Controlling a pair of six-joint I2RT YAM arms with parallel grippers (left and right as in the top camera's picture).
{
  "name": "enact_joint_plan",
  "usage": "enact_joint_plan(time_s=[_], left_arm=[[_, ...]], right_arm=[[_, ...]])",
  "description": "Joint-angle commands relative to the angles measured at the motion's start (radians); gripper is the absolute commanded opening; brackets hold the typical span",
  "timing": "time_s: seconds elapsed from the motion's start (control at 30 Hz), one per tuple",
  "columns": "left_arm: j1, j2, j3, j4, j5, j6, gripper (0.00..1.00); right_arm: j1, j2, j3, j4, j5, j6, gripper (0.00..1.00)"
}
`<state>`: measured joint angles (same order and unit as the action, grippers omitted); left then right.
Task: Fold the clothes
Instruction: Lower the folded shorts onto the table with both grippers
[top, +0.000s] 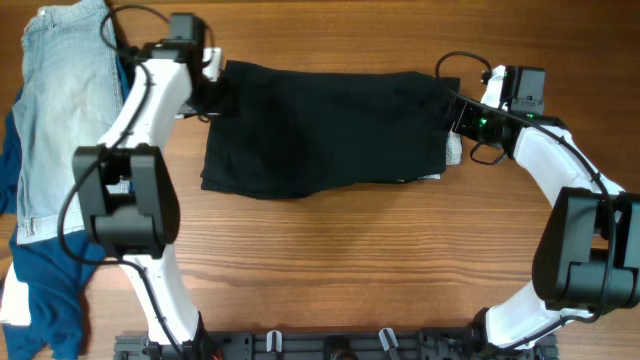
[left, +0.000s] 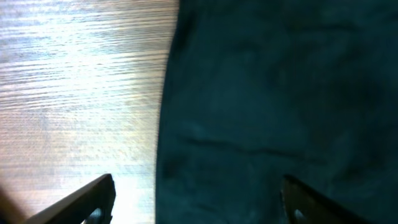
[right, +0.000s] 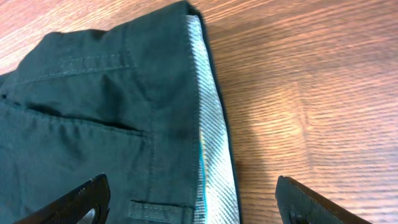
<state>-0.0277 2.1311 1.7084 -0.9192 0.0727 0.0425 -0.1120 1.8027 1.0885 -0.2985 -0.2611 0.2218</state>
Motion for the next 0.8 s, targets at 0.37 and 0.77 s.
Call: enact_joint_plan(time_s=[0.37, 0.77], left_arm=[[0.151, 0.157, 0.012, 0.033, 0.417, 0.265, 0.04], [0.150, 0.258, 0.011, 0.033, 0.412, 0.256, 0.04]], right_arm=[[0.003, 0.090, 0.010, 0.002, -0.036, -0.034, 0.83], [0.003, 0.092, 0.010, 0.005, -0.107, -0.039, 0.82]])
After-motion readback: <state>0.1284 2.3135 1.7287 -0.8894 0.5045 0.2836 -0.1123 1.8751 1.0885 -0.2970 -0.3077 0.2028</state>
